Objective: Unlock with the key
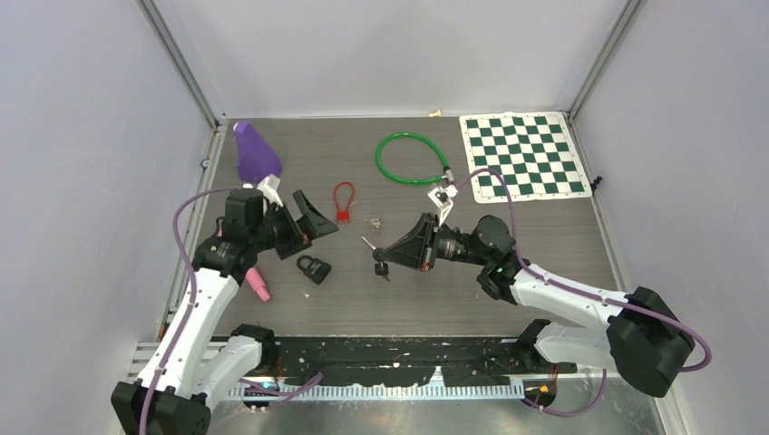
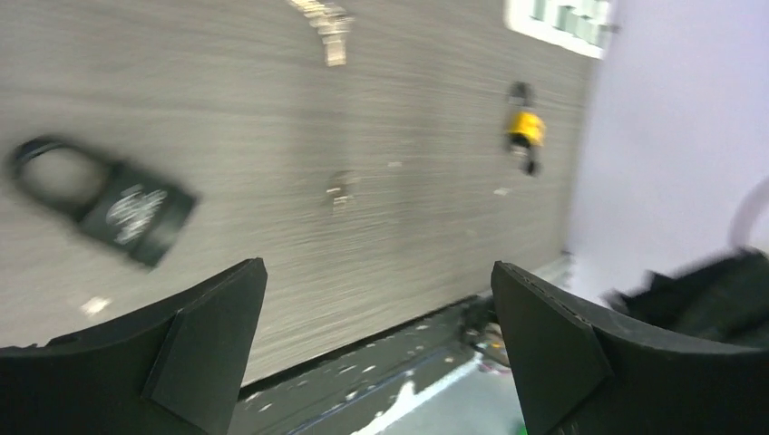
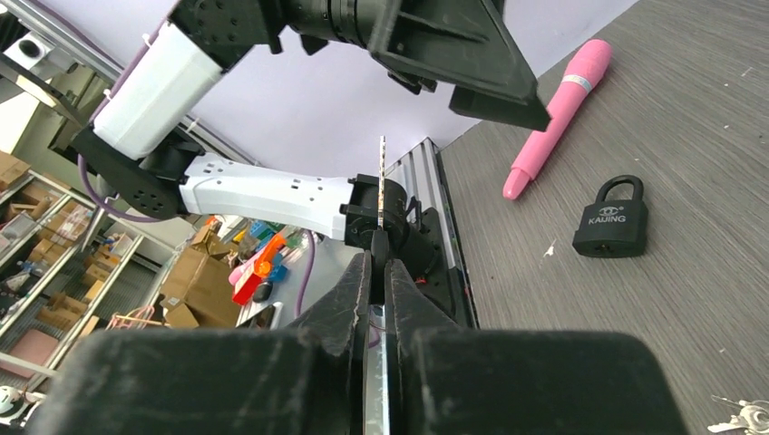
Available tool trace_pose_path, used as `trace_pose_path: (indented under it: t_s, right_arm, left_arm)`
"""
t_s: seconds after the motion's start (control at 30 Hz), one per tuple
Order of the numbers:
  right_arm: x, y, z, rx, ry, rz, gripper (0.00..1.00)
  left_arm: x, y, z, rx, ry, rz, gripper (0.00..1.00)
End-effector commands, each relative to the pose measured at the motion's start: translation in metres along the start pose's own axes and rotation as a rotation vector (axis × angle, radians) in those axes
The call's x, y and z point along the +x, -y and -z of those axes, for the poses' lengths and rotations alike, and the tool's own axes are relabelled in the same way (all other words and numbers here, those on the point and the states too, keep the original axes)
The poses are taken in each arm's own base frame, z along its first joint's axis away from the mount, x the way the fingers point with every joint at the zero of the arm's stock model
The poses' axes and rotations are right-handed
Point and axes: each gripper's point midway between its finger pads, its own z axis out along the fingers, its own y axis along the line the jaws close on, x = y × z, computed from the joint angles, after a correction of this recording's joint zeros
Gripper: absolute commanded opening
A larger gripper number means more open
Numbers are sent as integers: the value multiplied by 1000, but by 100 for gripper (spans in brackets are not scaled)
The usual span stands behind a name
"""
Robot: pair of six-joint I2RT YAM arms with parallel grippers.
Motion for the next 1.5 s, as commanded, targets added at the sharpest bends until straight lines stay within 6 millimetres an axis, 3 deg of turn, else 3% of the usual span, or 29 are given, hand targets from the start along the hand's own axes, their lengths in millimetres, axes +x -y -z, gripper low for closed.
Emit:
trace_pose_path:
  t_s: [0.0,0.1,0.2,0.43,0.63,0.8,1.07,1.27,1.37,1.47]
  right_arm:
    - [-4,6,0,10,8,47,5]
    - [0,10,-1,14,-6,44,5]
    - [2,14,-1,9,-12,36,6]
    - [8,16,4,-31,-9,-2,5]
    - [13,17,9,-61,-13,-29,5]
    - [16,16,12,-90,-14,-55,6]
    - [17,19,14,-129,2,-103,5]
    - [14,19,13,-177,24,-174,5]
    - [14,20,12,-188,32,-194,5]
    - [12,21,12,-187,38,-189,5]
  left_arm:
    - [10,-95,33,-545,-9,18,100]
    - [12,-127,39,-718,-26,36,99]
    - [19,-147,31,-795,-50,111,92]
    - [20,-177,3,-868,-52,289,74]
    - [18,-178,-36,-797,-103,353,70]
    - [19,-178,-56,-746,-116,401,70]
    - [36,-195,-66,-815,-191,454,75]
    - [47,-196,-74,-848,-249,474,74]
    - [57,-196,-72,-878,-286,478,67]
    - [63,-198,-68,-902,-302,485,54]
